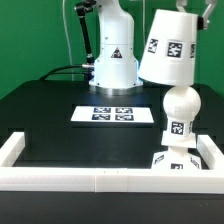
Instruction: Assemble lamp
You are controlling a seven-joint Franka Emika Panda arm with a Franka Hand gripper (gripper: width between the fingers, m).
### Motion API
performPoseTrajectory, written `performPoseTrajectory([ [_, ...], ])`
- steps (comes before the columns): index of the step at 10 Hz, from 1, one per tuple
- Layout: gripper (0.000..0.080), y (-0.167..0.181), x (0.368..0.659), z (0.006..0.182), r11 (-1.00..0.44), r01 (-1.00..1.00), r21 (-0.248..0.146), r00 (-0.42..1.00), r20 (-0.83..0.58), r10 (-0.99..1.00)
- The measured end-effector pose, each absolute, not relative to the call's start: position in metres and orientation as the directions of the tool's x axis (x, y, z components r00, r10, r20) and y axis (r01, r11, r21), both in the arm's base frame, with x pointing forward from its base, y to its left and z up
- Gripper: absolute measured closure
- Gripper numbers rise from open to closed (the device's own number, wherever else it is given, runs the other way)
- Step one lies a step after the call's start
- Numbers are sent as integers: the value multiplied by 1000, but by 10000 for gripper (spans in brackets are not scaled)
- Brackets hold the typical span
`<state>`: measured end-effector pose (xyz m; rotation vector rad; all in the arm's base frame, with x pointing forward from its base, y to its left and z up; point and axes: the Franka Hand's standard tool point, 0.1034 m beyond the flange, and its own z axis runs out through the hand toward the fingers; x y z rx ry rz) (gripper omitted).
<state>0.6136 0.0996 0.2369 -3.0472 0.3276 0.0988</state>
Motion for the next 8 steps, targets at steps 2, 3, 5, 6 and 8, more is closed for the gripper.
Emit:
performPoseTrajectory([
  [2,755,114,614,225,-972,-229,-61,971,-79,-224],
  [3,755,114,614,225,-972,-229,-61,971,-80,-224],
  [5,755,113,614,224,-971,-230,-60,971,-81,-225],
  [6,755,113,613,223,-971,-230,-60,971,-81,-225],
  [8,754,114,616,210,-971,-229,-65,973,-50,-226],
])
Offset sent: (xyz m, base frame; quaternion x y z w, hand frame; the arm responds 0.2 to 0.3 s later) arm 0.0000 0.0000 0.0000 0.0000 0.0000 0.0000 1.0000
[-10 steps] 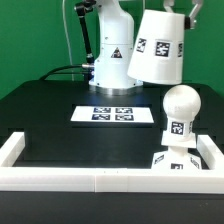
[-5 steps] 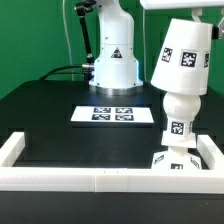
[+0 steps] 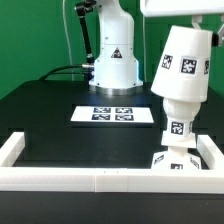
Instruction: Assemble lamp
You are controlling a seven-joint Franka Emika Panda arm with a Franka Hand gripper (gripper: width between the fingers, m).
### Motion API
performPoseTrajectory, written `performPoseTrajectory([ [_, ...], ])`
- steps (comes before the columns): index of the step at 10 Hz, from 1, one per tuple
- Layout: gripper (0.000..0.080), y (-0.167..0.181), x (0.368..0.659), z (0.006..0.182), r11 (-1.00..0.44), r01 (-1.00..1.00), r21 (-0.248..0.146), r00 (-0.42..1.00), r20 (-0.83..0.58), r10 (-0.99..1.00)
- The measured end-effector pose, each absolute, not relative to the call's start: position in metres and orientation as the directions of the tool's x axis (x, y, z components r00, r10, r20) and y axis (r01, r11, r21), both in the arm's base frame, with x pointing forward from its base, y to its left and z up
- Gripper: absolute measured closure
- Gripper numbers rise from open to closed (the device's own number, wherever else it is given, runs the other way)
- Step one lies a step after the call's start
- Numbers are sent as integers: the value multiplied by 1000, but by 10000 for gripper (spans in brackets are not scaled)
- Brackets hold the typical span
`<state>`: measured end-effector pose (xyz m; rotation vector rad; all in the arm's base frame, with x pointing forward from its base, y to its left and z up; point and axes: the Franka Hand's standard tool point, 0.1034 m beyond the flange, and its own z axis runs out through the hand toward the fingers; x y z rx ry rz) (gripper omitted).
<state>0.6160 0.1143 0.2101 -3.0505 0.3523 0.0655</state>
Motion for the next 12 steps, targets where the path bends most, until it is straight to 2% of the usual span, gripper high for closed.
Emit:
performPoseTrajectory([
  [6,754,113,616,178,-972,-231,-51,973,-35,-230],
  [9,754,107,613,167,-970,-239,-45,971,-34,-237],
  [12,754,106,612,164,-970,-240,-43,970,-36,-239],
])
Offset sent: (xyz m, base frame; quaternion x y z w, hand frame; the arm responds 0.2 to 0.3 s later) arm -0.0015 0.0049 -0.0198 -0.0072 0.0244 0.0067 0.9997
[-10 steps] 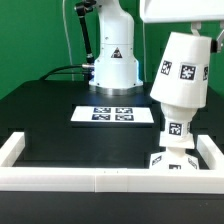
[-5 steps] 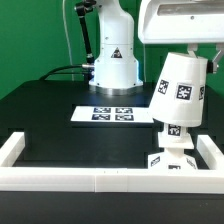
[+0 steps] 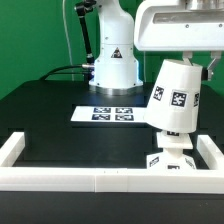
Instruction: Assemble lamp
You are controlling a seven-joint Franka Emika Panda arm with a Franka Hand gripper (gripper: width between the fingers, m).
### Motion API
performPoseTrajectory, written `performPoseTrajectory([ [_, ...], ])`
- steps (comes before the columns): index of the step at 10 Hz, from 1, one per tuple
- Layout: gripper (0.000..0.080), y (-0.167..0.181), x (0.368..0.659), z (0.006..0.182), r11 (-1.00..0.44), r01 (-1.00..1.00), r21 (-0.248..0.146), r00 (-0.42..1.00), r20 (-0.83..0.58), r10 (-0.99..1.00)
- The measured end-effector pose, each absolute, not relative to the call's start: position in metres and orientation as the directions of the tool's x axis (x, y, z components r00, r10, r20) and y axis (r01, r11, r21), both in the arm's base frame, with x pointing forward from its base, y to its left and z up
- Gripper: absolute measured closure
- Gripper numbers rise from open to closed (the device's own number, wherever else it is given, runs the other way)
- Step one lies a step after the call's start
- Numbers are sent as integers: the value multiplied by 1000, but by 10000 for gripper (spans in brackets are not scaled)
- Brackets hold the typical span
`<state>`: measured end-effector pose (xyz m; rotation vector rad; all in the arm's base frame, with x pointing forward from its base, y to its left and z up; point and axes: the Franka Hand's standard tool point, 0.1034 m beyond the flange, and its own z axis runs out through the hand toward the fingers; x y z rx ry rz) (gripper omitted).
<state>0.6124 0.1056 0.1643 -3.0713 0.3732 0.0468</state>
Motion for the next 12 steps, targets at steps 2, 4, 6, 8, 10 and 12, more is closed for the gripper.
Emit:
performPoseTrajectory([
  [2,588,103,613,165,-969,-243,-43,970,-35,-242],
  [4,251,101,613,166,-968,-246,-42,969,-34,-245],
  [6,133,102,610,176,-967,-250,-42,968,-45,-248],
  [8,102,108,608,192,-968,-250,-29,968,-26,-250],
  [10,101,126,603,199,-973,-231,13,972,55,-230],
  [12,101,146,596,199,-978,-198,69,978,79,-192],
])
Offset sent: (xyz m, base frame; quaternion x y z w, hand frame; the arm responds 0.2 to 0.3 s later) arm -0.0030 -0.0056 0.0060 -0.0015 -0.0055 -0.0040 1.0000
